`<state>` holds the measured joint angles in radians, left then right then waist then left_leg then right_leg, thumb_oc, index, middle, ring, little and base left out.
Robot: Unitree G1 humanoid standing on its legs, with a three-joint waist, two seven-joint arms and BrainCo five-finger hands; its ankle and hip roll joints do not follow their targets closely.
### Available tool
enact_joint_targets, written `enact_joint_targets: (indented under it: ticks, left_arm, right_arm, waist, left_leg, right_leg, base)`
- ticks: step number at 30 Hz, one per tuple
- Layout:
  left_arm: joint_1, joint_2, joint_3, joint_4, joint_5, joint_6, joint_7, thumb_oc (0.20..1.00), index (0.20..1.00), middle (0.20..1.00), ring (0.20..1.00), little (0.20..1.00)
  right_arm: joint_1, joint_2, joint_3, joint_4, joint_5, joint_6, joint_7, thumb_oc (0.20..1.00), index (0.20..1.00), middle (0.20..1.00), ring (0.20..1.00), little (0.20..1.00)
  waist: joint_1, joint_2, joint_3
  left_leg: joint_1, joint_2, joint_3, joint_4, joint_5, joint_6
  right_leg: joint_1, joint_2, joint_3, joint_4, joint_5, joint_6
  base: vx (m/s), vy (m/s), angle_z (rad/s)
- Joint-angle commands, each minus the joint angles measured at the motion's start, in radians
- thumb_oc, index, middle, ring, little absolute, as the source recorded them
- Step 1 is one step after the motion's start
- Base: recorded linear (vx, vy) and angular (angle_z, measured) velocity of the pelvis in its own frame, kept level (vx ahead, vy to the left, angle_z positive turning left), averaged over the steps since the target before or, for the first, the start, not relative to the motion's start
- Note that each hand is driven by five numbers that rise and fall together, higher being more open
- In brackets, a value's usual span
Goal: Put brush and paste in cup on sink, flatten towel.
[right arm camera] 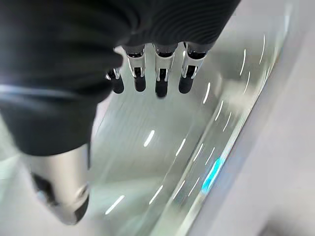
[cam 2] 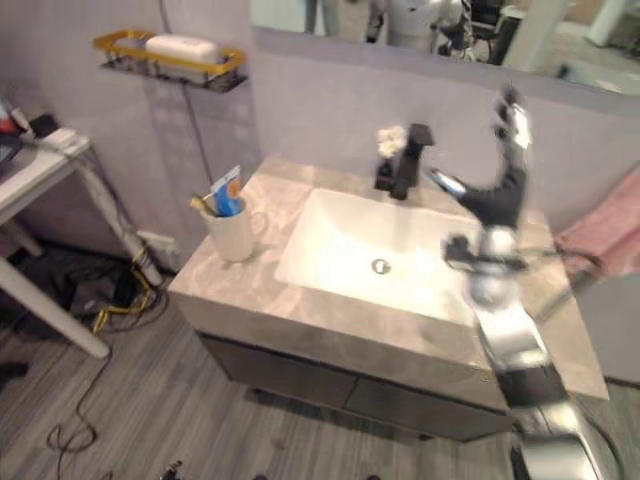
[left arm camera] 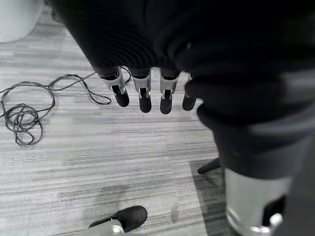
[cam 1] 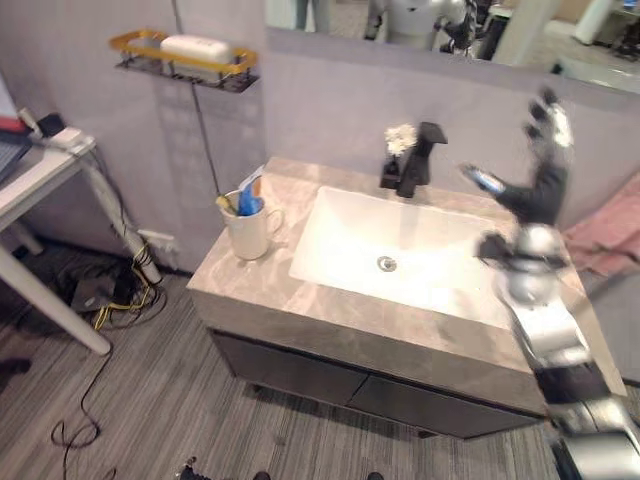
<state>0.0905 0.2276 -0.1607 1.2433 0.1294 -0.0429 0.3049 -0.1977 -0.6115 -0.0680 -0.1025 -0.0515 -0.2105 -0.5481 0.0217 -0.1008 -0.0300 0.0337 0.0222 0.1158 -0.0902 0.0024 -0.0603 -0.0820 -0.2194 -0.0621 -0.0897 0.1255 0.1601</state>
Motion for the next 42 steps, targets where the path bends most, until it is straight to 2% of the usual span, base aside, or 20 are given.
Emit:
enact_joint_targets:
  ticks: [1,5,8,11,12,15,16,17,21,22,23,24,26,29,31,33,36,38,40,42]
  left_arm:
    - [-0.09,0.012,0.003,0.079,0.028,-0.022,-0.031,1.0,1.0,1.0,1.0,1.0]
    - [-0.088,-0.003,0.001,0.042,-0.003,-0.055,-0.06,1.0,1.0,1.0,1.0,1.0]
    - [-0.084,-0.004,-0.007,0.024,-0.019,-0.063,-0.08,1.0,1.0,1.0,1.0,1.0]
    - [-0.079,0.013,-0.063,-0.077,-0.014,-0.106,-0.143,1.0,1.0,1.0,1.0,1.0]
    - [-0.077,0.013,-0.065,-0.078,-0.014,-0.105,-0.143,1.0,1.0,1.0,1.0,1.0]
    - [-0.07,0.031,-0.072,-0.113,0.006,-0.124,-0.148,1.0,1.0,1.0,1.0,1.0]
    - [-0.068,0.031,-0.073,-0.112,0.007,-0.125,-0.148,1.0,1.0,1.0,1.0,1.0]
    - [-0.068,0.032,-0.104,-0.125,0.018,-0.129,-0.136,1.0,1.0,1.0,1.0,1.0]
    - [-0.063,0.046,-0.135,-0.168,0.022,-0.13,-0.13,1.0,1.0,1.0,1.0,1.0]
    - [-0.062,0.054,-0.148,-0.189,0.019,-0.129,-0.134,1.0,1.0,1.0,1.0,1.0]
    - [-0.045,0.077,-0.165,-0.22,0.029,-0.122,-0.144,1.0,1.0,1.0,1.0,1.0]
    - [-0.044,0.08,-0.162,-0.223,0.029,-0.121,-0.145,1.0,1.0,1.0,1.0,1.0]
    - [-0.024,0.118,-0.194,-0.317,0.039,-0.116,-0.189,1.0,1.0,1.0,1.0,1.0]
    - [-0.009,0.137,-0.197,-0.366,0.042,-0.112,-0.211,1.0,1.0,1.0,1.0,1.0]
    - [0.086,0.216,-0.199,-0.592,0.026,-0.127,-0.326,1.0,1.0,1.0,1.0,1.0]
    - [0.121,0.249,-0.186,-0.696,0.015,-0.129,-0.347,1.0,1.0,1.0,1.0,1.0]
    - [0.185,0.322,-0.103,-0.909,-0.019,-0.136,-0.377,1.0,1.0,1.0,1.0,1.0]
    - [0.199,0.352,-0.089,-0.969,-0.02,-0.14,-0.395,1.0,1.0,1.0,1.0,1.0]
    - [0.264,0.446,-0.014,-1.218,-0.12,-0.16,-0.449,1.0,1.0,1.0,1.0,1.0]
    - [0.28,0.488,0.057,-1.397,-0.264,-0.221,-0.42,1.0,1.0,1.0,1.0,1.0]
  right_arm:
    - [-0.089,-0.107,-0.12,-0.009,-0.125,-0.017,-0.063,1.0,1.0,1.0,1.0,1.0]
    - [0.052,-0.089,-0.276,0.046,-0.144,-0.003,-0.117,1.0,1.0,1.0,1.0,1.0]
    - [0.085,-0.085,-0.299,0.071,-0.145,0.003,-0.118,1.0,1.0,1.0,1.0,1.0]
    - [0.209,-0.073,-0.361,0.253,-0.203,0.074,-0.139,1.0,1.0,1.0,1.0,1.0]
    - [0.21,-0.074,-0.361,0.255,-0.204,0.073,-0.142,1.0,1.0,1.0,1.0,1.0]
    - [0.312,-0.124,-0.347,0.459,-0.369,0.201,-0.155,1.0,1.0,1.0,1.0,1.0]
    - [0.311,-0.125,-0.346,0.462,-0.37,0.201,-0.156,1.0,1.0,1.0,1.0,1.0]
    - [0.302,-0.074,-0.302,0.68,-0.26,0.199,-0.161,1.0,1.0,1.0,1.0,1.0]
    - [0.264,-0.03,-0.201,0.974,-0.131,0.164,-0.111,1.0,1.0,1.0,1.0,1.0]
    - [0.253,-0.005,-0.156,1.065,-0.096,0.167,-0.073,1.0,1.0,1.0,1.0,1.0]
    - [0.212,0.047,-0.089,1.26,0.022,0.154,0.041,1.0,1.0,1.0,1.0,1.0]
    - [0.203,0.046,-0.082,1.273,0.028,0.147,0.043,1.0,1.0,1.0,1.0,1.0]
    - [0.154,0.14,-0.029,1.518,0.156,0.179,0.199,1.0,1.0,1.0,1.0,1.0]
    - [0.155,0.181,0.011,1.568,0.132,0.197,0.246,1.0,1.0,1.0,1.0,1.0]
    - [0.167,0.266,0.289,1.61,-0.22,0.245,0.408,1.0,1.0,1.0,1.0,1.0]
    - [0.154,0.274,0.353,1.596,-0.297,0.251,0.431,1.0,1.0,1.0,1.0,1.0]
    - [0.135,0.264,0.292,1.515,-0.229,0.241,0.382,1.0,1.0,1.0,1.0,1.0]
    - [0.142,0.266,0.319,1.466,-0.248,0.224,0.388,1.0,1.0,1.0,1.0,1.0]
    - [0.133,0.253,0.359,1.46,-0.273,0.216,0.434,1.0,1.0,1.0,1.0,1.0]
    - [0.144,0.267,0.385,1.448,-0.283,0.212,0.43,1.0,1.0,1.0,1.0,1.0]
  waist:
    - [0.003,0.022,0.017]
    - [-0.045,0.045,0.01]
    - [-0.05,0.049,0.009]
    - [-0.093,0.076,0.012]
    - [-0.091,0.076,0.011]
    - [-0.101,0.086,0.016]
    - [-0.101,0.087,0.014]
    - [-0.099,0.094,0.016]
    - [-0.097,0.096,0.024]
    - [-0.091,0.098,0.029]
    - [-0.083,0.096,0.033]
    - [-0.087,0.095,0.034]
    - [-0.059,0.096,0.041]
    - [-0.053,0.095,0.043]
    - [-0.016,0.098,0.047]
    - [-0.003,0.102,0.049]
    - [0.007,0.107,0.044]
    - [0.005,0.105,0.044]
    - [0.015,0.105,0.038]
    - [0.022,0.098,0.032]
  left_leg:
    - [-0.037,0.034,0.0,0.003,-0.012,0.016]
    - [-0.015,0.054,0.032,0.003,-0.014,0.009]
    - [-0.013,0.057,0.034,0.003,-0.014,0.008]
    - [-0.007,0.061,0.041,0.003,-0.015,0.007]
    - [-0.007,0.061,0.041,0.003,-0.016,0.007]
    - [-0.005,0.06,0.042,0.003,-0.016,0.005]
    - [-0.005,0.06,0.042,0.003,-0.016,0.005]
    - [-0.008,0.059,0.037,0.003,-0.013,0.002]
    - [-0.013,0.058,0.027,0.003,-0.006,0.0]
    - [-0.016,0.059,0.026,0.003,-0.002,-0.003]
    - [-0.018,0.059,0.022,0.003,0.002,-0.006]
    - [-0.018,0.059,0.021,0.003,0.002,-0.006]
    - [-0.022,0.059,0.007,0.003,0.006,-0.009]
    - [-0.021,0.059,0.002,0.003,0.007,-0.01]
    - [-0.012,0.06,-0.02,0.003,0.008,-0.011]
    - [-0.012,0.06,-0.03,0.003,0.008,-0.011]
    - [-0.018,0.061,-0.038,0.003,0.017,-0.012]
    - [-0.016,0.062,-0.034,0.003,0.017,-0.014]
    - [-0.02,0.064,-0.038,0.003,0.019,-0.017]
    - [-0.026,0.063,-0.043,0.003,0.023,-0.022]
  right_leg:
    - [0.109,-0.039,-0.016,0.002,-0.064,0.05]
    - [0.095,-0.024,0.026,0.002,-0.069,0.044]
    - [0.094,-0.021,0.029,0.002,-0.069,0.042]
    - [0.088,-0.014,0.047,0.002,-0.067,0.039]
    - [0.088,-0.014,0.047,0.002,-0.068,0.039]
    - [0.088,-0.013,0.049,0.002,-0.068,0.039]
    - [0.088,-0.013,0.049,0.002,-0.068,0.039]
    - [0.092,-0.014,0.043,0.002,-0.068,0.037]
    - [0.097,-0.014,0.031,0.002,-0.068,0.034]
    - [0.098,-0.014,0.027,0.002,-0.067,0.033]
    - [0.1,-0.013,0.021,0.002,-0.067,0.031]
    - [0.101,-0.013,0.02,0.002,-0.068,0.031]
    - [0.109,-0.013,0.004,0.002,-0.072,0.027]
    - [0.116,-0.013,-0.005,0.002,-0.074,0.025]
    - [0.141,-0.011,-0.027,0.002,-0.088,0.022]
    - [0.146,-0.012,-0.036,0.002,-0.091,0.022]
    - [0.149,-0.012,-0.046,0.002,-0.09,0.022]
    - [0.149,-0.011,-0.046,0.002,-0.089,0.022]
    - [0.15,-0.012,-0.053,0.002,-0.091,0.022]
    - [0.148,-0.013,-0.058,0.002,-0.09,0.02]
  base:
    - [-0.01,-0.024,-0.58]
    - [-0.01,-0.064,-0.55]
    - [-0.01,-0.044,-0.15]
    - [-0.01,-0.041,0.03]
    - [0.0,0.0,0.0]
    - [-0.01,-0.007,0.0]
    - [0.01,-0.021,0.04]
    - [0.0,0.0,0.0]
    - [-0.02,-0.008,0.0]
    - [-0.07,-0.028,0.04]
    - [-0.05,-0.024,0.04]
    - [-0.04,-0.03,0.03]
    - [-0.03,-0.027,0.04]
    - [-0.01,-0.026,0.18]
    - [0.03,-0.033,0.18]
    - [0.01,-0.01,0.26]
    - [-0.01,-0.011,0.16]
    - [-0.01,-0.011,0.18]
    - [0.0,0.0,0.0]
    - [-0.01,-0.022,0.07]
